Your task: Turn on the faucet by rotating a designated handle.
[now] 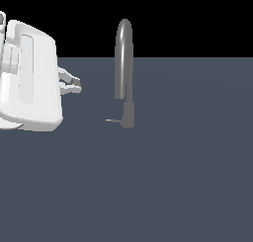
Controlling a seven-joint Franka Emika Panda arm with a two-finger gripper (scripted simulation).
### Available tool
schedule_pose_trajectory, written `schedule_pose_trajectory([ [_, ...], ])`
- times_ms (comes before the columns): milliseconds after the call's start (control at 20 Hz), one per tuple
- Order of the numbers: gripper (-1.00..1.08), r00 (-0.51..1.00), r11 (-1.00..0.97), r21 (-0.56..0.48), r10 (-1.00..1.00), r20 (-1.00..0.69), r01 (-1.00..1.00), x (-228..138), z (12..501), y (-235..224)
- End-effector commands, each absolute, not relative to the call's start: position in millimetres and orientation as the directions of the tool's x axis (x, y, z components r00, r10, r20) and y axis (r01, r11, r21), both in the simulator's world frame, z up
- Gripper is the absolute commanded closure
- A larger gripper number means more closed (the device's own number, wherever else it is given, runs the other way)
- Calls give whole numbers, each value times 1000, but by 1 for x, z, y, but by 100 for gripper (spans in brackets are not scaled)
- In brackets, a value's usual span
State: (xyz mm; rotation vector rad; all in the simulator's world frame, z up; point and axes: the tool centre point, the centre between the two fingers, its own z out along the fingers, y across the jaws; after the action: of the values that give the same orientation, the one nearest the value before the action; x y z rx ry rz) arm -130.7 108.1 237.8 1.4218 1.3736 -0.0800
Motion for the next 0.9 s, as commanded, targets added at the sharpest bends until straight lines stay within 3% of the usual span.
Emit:
schedule_pose_trajectory([
  [0, 108, 298, 328, 610, 648, -701, 721, -128, 229, 108],
  [850, 108, 147, 640, 492, 515, -845, 591, -112, 173, 100],
])
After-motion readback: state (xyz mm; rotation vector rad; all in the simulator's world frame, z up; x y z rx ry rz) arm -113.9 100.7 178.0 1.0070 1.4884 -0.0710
